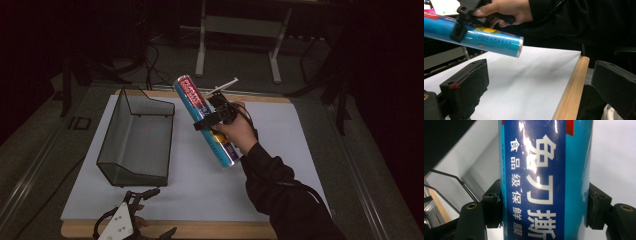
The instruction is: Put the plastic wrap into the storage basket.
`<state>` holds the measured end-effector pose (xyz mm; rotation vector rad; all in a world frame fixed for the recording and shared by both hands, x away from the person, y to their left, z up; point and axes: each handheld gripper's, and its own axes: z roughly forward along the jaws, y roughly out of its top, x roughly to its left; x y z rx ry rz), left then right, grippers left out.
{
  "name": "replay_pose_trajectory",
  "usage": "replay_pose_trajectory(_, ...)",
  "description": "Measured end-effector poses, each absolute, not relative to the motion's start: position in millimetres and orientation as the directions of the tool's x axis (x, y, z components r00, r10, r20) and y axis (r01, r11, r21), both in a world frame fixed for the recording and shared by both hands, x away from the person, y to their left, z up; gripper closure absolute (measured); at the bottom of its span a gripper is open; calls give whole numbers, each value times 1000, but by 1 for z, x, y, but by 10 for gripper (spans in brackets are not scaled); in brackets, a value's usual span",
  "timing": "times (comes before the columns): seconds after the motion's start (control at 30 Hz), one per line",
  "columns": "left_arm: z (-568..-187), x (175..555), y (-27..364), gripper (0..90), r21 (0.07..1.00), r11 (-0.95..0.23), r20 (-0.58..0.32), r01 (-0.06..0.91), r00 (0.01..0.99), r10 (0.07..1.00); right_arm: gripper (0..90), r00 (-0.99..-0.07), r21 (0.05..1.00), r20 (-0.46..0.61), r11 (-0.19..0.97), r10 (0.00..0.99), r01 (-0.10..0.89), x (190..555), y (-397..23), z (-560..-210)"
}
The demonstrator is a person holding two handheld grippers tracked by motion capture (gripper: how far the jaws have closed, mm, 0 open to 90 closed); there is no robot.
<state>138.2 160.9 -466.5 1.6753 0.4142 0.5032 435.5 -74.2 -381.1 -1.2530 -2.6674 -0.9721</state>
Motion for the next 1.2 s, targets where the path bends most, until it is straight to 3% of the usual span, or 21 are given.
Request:
replay_pose_trajectory(0.87,-466,138,167,20,984,-172,79,37,780,620,316,-635,640,350,319,689,699,429,28,-367)
replay_pose_trajectory(1.2,-463,136,172,20,989,-145,72,34,745,663,316,-603,654,388,252,697,713,429,61,-379)
